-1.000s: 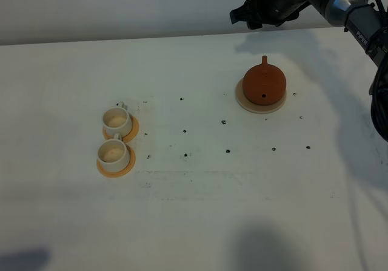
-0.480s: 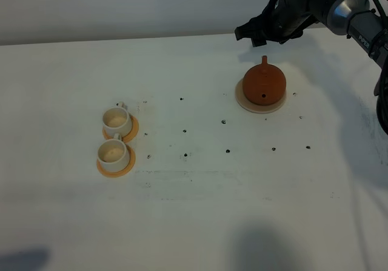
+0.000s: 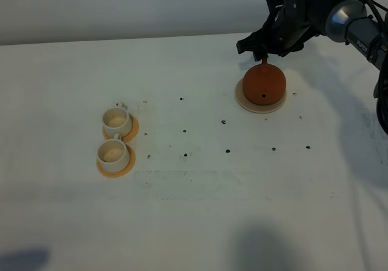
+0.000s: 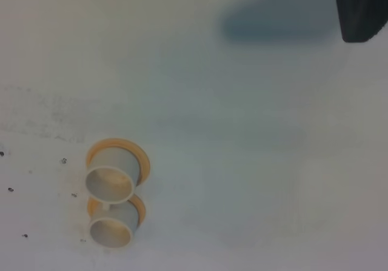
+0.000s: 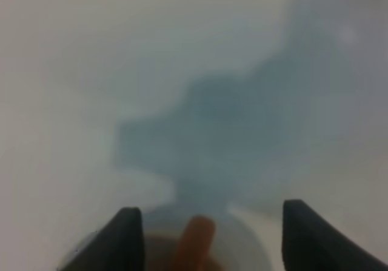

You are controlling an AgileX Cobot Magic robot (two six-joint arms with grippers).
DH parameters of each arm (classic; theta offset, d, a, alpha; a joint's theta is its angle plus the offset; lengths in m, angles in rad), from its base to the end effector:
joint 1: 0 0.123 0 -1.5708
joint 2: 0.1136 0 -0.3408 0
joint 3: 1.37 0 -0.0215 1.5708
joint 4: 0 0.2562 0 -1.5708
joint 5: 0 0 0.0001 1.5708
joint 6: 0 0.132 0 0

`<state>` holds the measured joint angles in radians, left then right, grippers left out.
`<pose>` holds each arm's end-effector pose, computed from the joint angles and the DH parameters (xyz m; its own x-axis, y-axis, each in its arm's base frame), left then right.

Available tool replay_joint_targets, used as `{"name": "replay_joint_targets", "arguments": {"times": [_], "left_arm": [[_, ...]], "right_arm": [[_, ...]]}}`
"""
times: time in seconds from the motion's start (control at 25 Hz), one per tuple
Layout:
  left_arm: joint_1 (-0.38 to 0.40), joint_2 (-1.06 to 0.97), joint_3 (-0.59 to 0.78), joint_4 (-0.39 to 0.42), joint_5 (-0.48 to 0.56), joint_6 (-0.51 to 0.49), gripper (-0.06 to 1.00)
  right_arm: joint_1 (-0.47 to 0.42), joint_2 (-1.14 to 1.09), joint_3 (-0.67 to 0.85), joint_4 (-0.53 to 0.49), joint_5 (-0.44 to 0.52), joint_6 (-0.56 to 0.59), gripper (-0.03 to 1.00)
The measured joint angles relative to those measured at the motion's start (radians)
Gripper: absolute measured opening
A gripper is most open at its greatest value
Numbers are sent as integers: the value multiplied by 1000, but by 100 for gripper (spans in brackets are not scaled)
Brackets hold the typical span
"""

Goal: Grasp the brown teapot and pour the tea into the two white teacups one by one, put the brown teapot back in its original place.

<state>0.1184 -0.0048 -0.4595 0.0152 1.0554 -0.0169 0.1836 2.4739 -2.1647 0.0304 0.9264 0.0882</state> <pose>-0.0164 -0.0002 0.2487 -0.4782 -0.0664 -0.8757 -0.1341 0.9910 -0.0019 0.5878 0.1124 0.1465 -0.9120 -0.0613 -0.4055 -0.0959 0.9932 0.0656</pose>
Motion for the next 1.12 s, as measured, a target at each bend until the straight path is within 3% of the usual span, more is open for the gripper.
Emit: {"name": "replay_joint_targets", "arguments": {"times": [1.12], "left_arm": [[0,0,0,0,0,0,27]], "right_arm": [[-7,0,8,-129,-1,-1,49]]}}
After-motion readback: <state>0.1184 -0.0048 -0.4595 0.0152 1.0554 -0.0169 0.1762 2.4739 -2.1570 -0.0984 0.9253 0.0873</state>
